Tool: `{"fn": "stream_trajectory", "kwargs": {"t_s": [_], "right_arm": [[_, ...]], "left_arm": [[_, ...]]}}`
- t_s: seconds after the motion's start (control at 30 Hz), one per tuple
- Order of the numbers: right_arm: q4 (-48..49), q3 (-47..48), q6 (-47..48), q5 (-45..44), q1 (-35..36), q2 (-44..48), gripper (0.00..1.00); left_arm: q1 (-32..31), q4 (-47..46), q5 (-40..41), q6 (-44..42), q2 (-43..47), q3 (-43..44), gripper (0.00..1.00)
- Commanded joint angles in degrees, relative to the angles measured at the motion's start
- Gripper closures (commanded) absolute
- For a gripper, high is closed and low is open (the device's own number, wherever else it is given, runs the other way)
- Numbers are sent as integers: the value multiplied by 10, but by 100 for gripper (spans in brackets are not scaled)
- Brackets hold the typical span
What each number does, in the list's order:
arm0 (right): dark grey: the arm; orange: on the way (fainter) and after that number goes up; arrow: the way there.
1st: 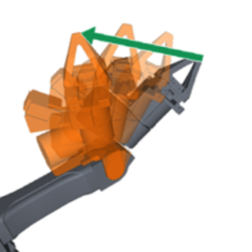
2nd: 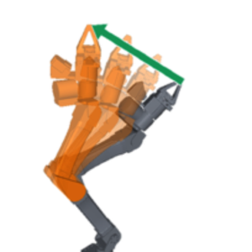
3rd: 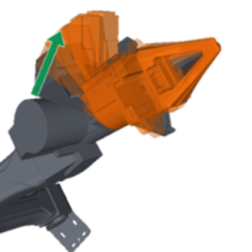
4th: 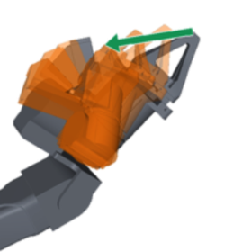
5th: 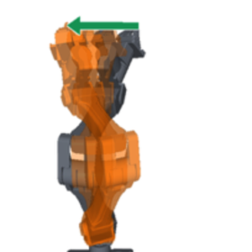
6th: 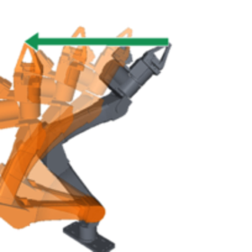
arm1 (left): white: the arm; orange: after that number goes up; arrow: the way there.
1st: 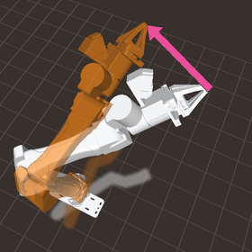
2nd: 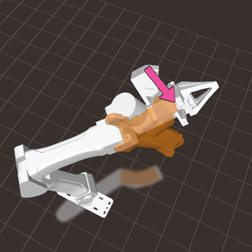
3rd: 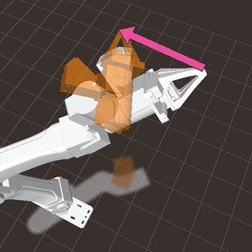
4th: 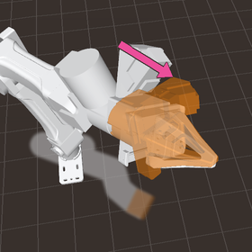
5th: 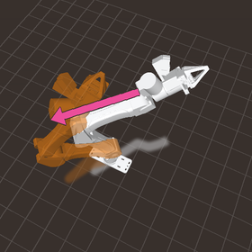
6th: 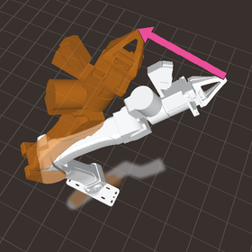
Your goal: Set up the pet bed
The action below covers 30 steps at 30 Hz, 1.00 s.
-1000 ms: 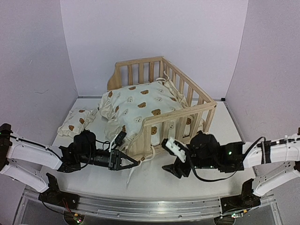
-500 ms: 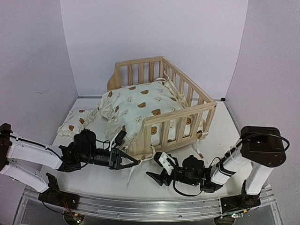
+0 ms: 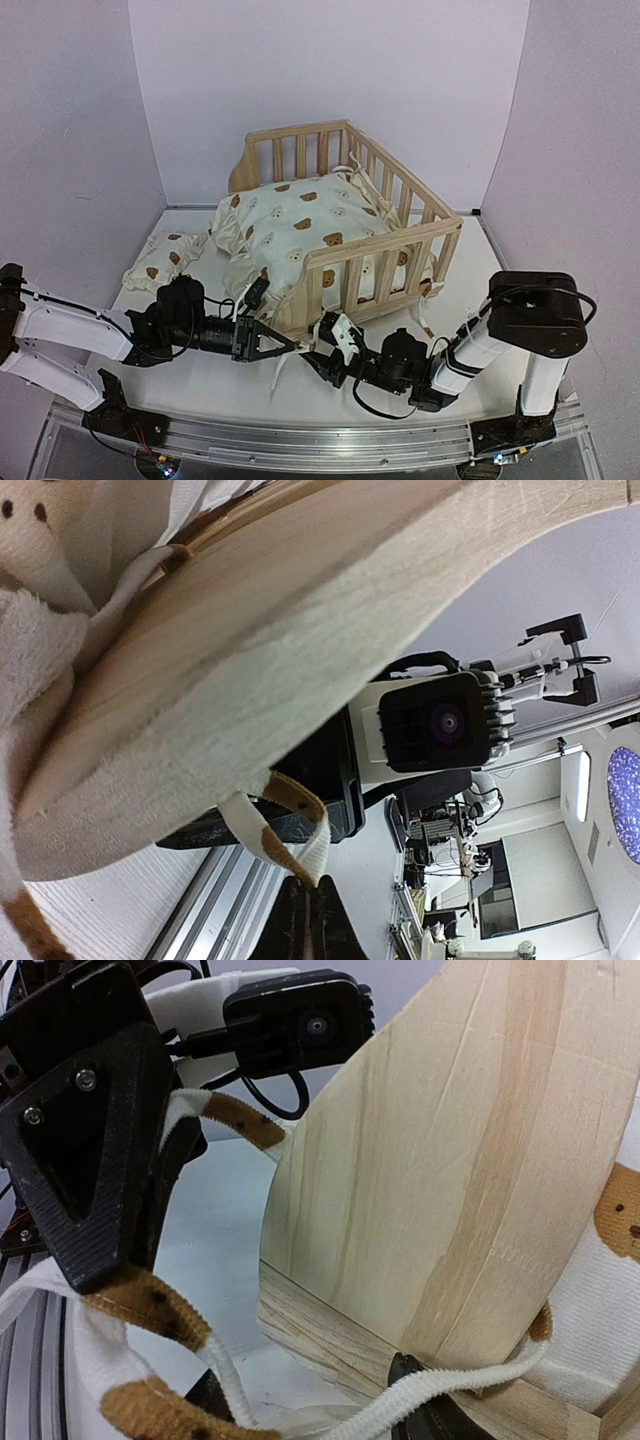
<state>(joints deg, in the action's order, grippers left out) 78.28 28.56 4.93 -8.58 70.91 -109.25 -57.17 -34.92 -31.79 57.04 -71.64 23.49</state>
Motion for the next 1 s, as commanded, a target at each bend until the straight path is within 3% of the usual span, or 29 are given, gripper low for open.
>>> {"fn": "stream_trajectory", "kwargs": {"t_s": [0.0, 0.17, 0.43, 0.97], "right_arm": [[45, 13, -19, -20, 6, -7, 51], [49, -2, -22, -30, 6, -11, 42], [57, -20, -32, -39, 6, -17, 41], [62, 18, -20, -49, 6, -44, 56]], "left_arm": [[4, -11, -3, -1, 19, 17, 100], [5, -12, -3, 0, 21, 16, 100], [5, -11, -5, -2, 23, 15, 100], [6, -11, -4, 0, 26, 12, 100]]}}
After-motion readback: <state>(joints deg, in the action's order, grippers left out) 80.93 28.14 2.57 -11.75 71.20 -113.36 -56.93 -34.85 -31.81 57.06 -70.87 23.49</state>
